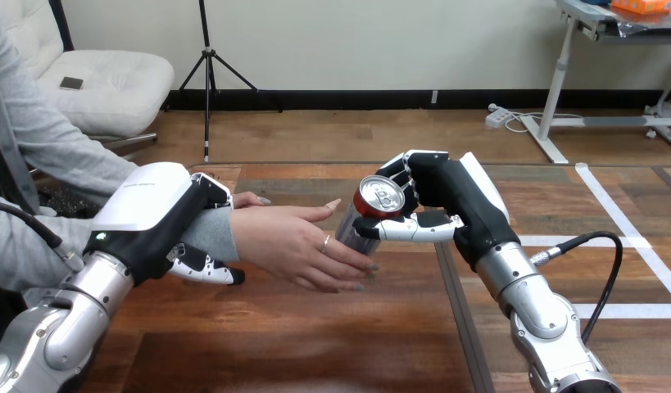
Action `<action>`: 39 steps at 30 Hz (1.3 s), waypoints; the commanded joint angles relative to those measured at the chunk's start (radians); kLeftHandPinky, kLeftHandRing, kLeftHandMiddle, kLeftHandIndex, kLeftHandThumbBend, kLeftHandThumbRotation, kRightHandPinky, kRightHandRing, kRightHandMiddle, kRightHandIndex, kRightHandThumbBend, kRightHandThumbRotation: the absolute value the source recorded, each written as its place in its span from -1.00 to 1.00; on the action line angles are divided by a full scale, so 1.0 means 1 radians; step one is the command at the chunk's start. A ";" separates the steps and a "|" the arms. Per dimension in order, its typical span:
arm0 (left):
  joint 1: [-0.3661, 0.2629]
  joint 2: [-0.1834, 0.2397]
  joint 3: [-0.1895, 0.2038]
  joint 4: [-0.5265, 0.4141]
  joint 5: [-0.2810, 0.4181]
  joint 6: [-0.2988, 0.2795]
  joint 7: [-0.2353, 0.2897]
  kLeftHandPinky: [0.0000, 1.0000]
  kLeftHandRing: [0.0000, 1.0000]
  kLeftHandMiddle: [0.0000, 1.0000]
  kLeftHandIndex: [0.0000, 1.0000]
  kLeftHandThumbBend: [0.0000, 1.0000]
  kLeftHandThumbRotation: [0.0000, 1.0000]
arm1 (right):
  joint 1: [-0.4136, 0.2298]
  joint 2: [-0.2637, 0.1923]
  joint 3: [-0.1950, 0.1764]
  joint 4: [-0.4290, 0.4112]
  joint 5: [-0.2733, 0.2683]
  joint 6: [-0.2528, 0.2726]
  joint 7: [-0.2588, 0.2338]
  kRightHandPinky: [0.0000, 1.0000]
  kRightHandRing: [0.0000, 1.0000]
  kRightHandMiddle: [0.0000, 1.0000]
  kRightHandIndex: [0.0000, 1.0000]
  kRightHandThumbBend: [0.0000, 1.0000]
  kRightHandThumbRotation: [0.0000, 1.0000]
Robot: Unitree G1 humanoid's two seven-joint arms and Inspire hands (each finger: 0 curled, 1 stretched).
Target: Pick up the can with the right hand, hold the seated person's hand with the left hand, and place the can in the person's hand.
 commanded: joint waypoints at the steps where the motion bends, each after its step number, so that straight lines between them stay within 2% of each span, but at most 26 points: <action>1: -0.125 -0.006 0.045 -0.050 -0.030 -0.039 0.023 -0.64 -0.53 -0.43 -0.42 0.70 -1.00 | -0.072 0.014 0.001 -0.063 0.015 -0.008 0.007 -0.39 -0.31 -0.17 -0.11 0.40 -1.00; 14: -0.129 -0.005 0.048 -0.052 -0.040 -0.040 0.006 -0.60 -0.50 -0.40 -0.37 0.71 -1.00 | -0.070 0.030 0.004 -0.070 0.015 -0.005 0.019 -0.39 -0.31 -0.17 -0.11 0.40 -1.00; 39: -0.135 -0.011 0.042 -0.056 -0.041 -0.024 -0.011 -0.49 -0.39 -0.29 -0.26 0.60 -1.00 | -0.070 0.049 0.010 -0.078 0.023 -0.006 0.042 -0.38 -0.31 -0.18 -0.12 0.38 -1.00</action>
